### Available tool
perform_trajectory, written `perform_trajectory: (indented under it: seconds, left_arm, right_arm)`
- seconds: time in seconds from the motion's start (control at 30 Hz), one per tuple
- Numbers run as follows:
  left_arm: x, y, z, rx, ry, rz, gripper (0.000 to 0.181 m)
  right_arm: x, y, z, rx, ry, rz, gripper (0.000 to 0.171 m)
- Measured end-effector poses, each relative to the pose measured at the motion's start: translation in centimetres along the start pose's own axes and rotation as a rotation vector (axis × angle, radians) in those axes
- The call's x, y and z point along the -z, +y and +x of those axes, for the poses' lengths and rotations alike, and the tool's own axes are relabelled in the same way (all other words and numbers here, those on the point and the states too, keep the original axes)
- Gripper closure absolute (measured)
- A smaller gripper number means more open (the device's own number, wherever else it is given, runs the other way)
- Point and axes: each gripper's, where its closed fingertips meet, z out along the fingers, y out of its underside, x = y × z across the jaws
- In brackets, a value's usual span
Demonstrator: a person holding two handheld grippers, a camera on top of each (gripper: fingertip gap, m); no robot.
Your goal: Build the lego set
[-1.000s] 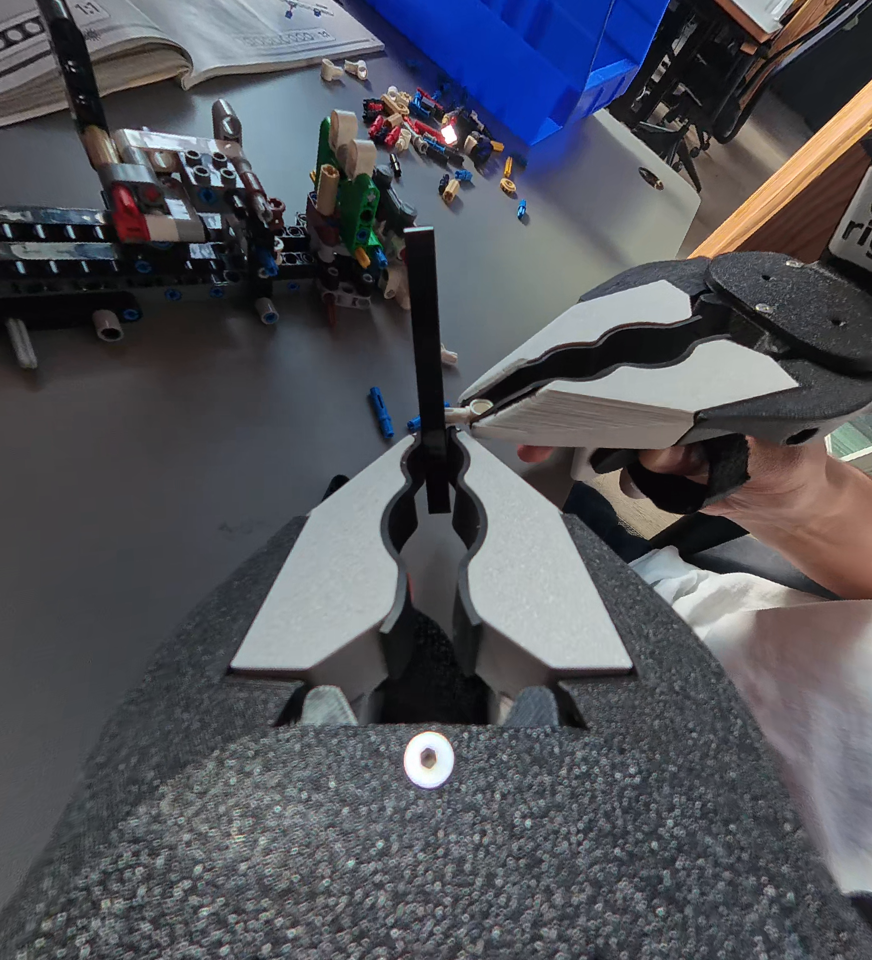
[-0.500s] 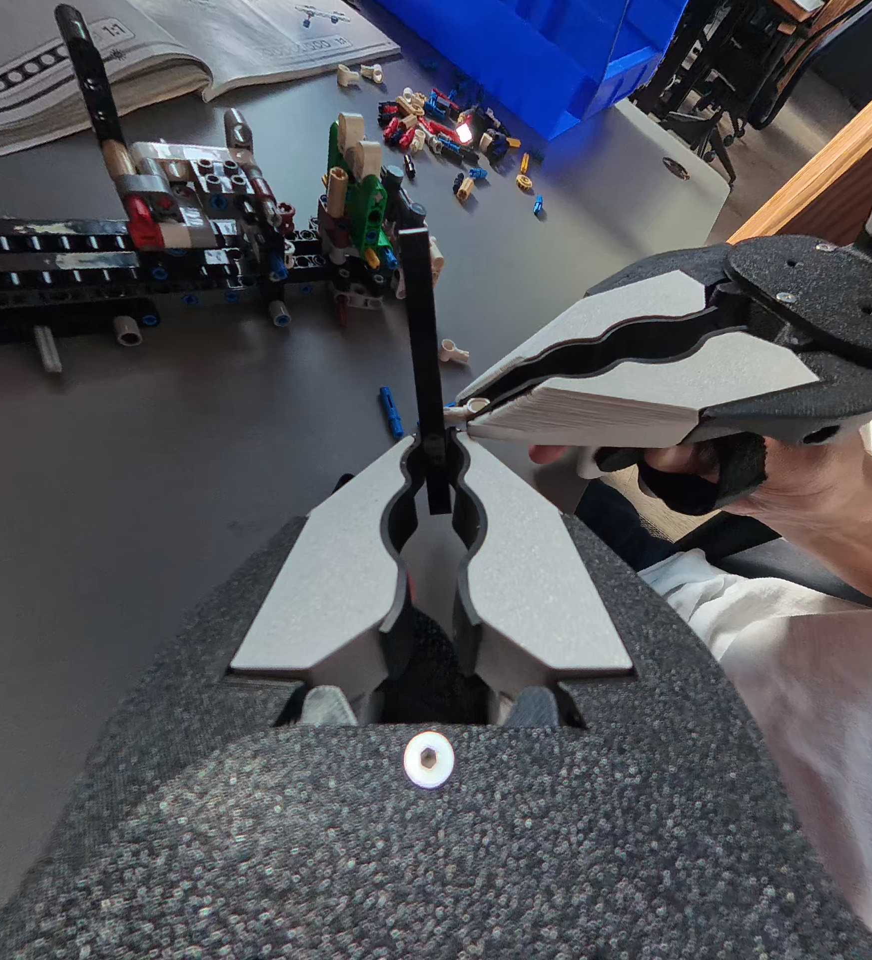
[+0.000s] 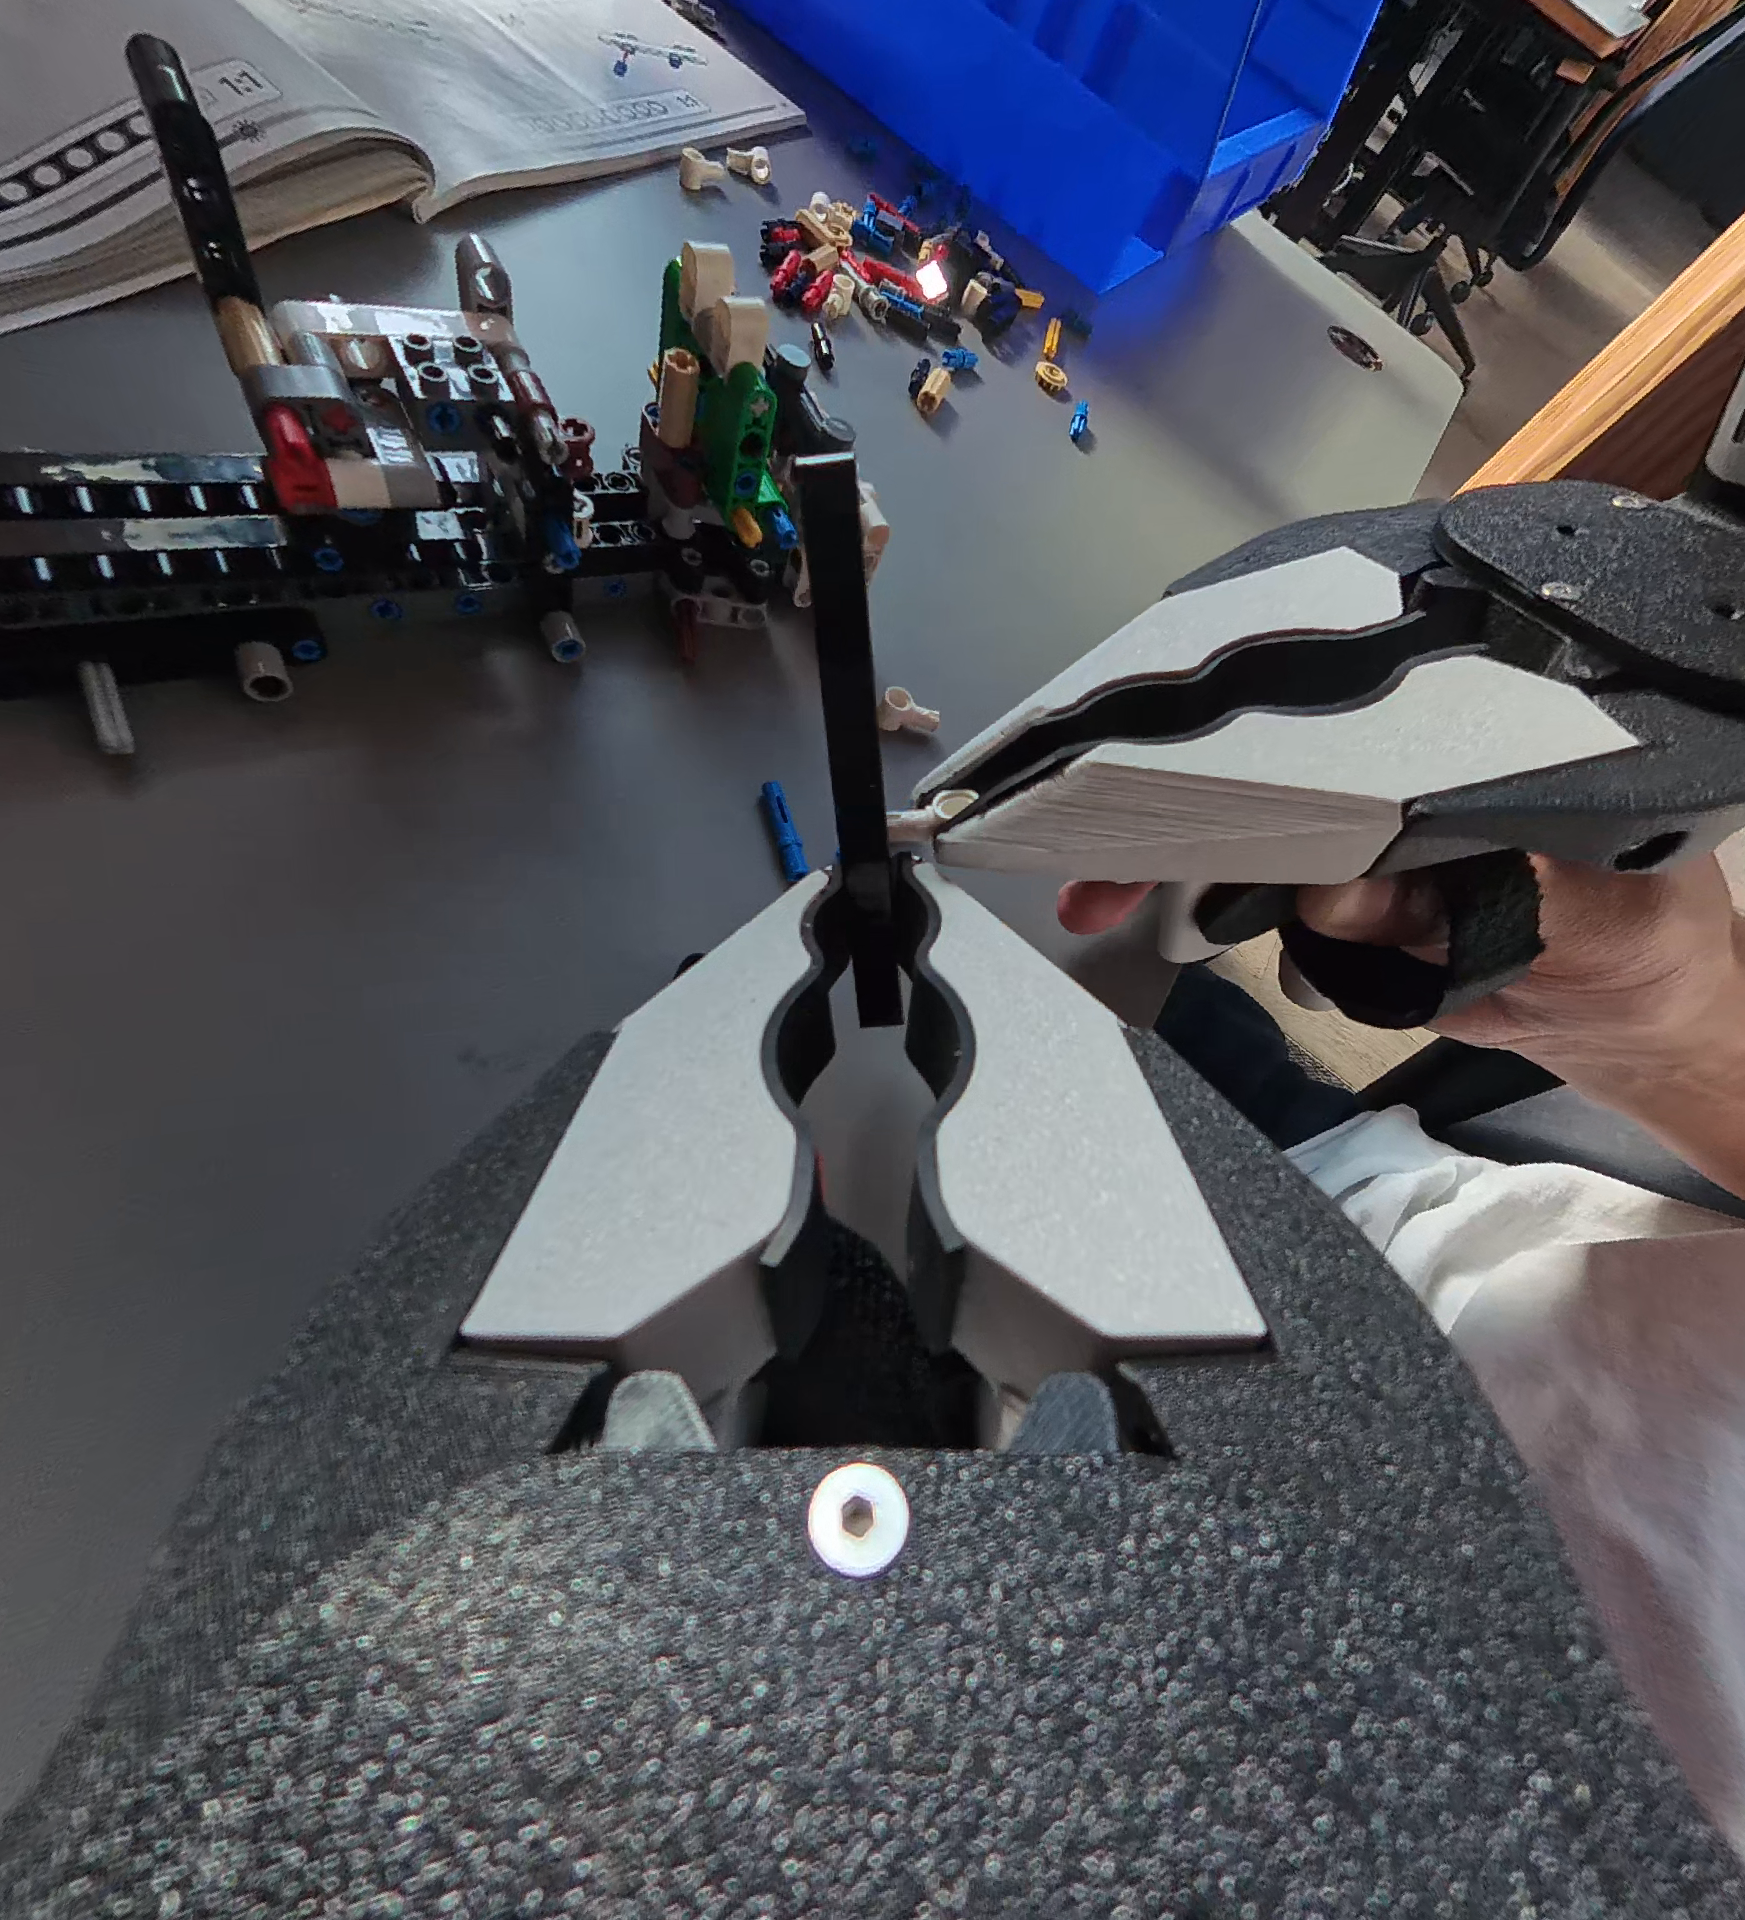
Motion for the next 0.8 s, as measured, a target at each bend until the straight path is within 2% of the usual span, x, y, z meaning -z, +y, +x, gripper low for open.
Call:
perform_trajectory:
  seconds: [0.03, 0.5, 0.8]
  left_arm:
    - [0.0, 0.03, 0.01, -0.004, -0.002, -0.001, 0.174]
    - [0.12, 0.02, -0.03, -0.013, -0.01, 0.004, 0.175]
    - [0.07, -0.21, -0.26, 0.004, -0.021, 0.017, 0.175]
  right_arm:
    - [0.01, 0.01, 0.0, 0.004, 0.001, 0.002, 0.165]
    - [-0.11, 0.15, -0.04, -0.004, -0.008, -0.014, 0.165]
    - [-0.11, -0.03, -0.08, -0.084, -0.046, -0.018, 0.165]
